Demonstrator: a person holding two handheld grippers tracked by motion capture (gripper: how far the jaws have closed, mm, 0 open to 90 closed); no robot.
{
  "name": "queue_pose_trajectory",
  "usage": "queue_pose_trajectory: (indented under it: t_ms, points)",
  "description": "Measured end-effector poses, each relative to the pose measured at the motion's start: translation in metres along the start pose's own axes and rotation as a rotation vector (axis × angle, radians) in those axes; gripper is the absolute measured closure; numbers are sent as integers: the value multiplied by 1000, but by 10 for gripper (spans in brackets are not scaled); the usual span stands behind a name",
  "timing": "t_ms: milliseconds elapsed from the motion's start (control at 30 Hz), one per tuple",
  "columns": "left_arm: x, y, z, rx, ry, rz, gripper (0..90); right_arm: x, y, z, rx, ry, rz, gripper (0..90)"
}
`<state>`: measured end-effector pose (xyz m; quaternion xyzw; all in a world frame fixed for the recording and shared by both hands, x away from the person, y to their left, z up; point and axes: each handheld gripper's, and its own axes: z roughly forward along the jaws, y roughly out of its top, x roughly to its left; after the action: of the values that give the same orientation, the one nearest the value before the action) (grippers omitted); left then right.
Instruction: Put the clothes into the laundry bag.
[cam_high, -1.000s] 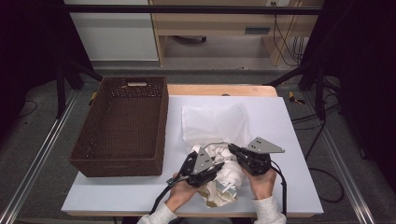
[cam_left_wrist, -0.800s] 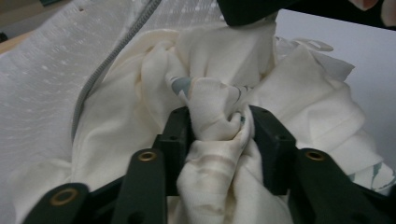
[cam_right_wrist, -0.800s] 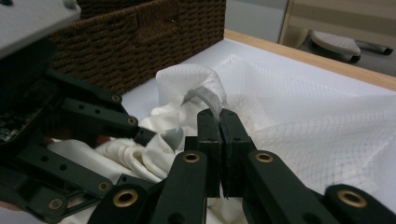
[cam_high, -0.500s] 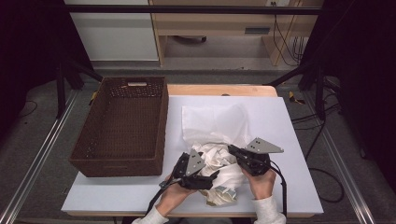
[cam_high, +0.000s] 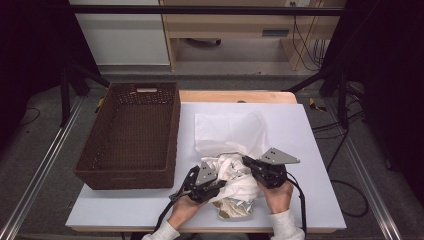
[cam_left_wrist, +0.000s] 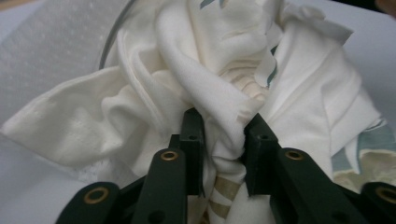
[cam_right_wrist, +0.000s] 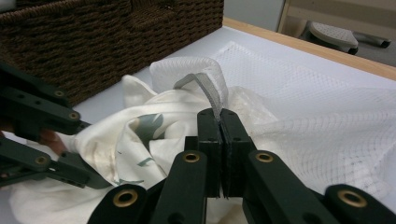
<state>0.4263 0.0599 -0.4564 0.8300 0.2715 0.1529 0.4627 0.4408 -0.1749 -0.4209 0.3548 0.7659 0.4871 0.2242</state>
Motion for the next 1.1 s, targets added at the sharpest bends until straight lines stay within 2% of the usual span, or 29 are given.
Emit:
queue_pose_trajectory:
  t_ms: [100, 200, 300, 367, 400, 467, 500, 567, 600, 667, 800, 900, 1000, 1100]
  points:
    - [-6, 12, -9, -37, -20, 17, 750, 1, 1, -1, -6, 9, -3, 888]
    - [-15, 27, -13, -53, -14, 66, 753, 3, 3, -3, -17, 21, -7, 889]
    - [-18, 37, -8, -49, -9, 80, 752, 5, 6, -6, -34, 20, -17, 890]
    - [-16, 40, 0, -28, -10, 66, 750, 5, 7, -10, -49, 23, -17, 890]
    - [-14, 41, 7, -5, -1, 72, 748, 5, 8, -12, -59, 32, -16, 891]
    - [-9, 40, 18, 15, 32, 68, 737, 5, 10, -15, -78, 59, -11, 891]
    - [-6, 38, 23, 16, 32, 51, 728, 7, 11, -16, -82, 72, -14, 891]
    - [-1, 36, 28, -1, 16, 21, 699, 10, 12, -14, -63, 44, -42, 891]
    - [0, 35, 28, -6, 15, 23, 679, 10, 11, -13, -53, 35, -49, 890]
    - [0, 33, 26, -8, 14, 31, 607, 8, 8, -10, -44, 42, -31, 890]
    - [3, 26, 13, 7, 14, -22, 335, 6, 4, -6, -26, 36, -21, 889]
    - [1, 15, -3, 13, 53, -28, 225, 6, 3, -4, -20, 32, -27, 889]
    - [1, 2, -14, 20, 56, -18, 192, 7, 2, -2, -14, 34, -28, 889]
    - [6, -7, -9, 27, 38, -80, 203, 8, 2, -1, -10, 36, -29, 889]
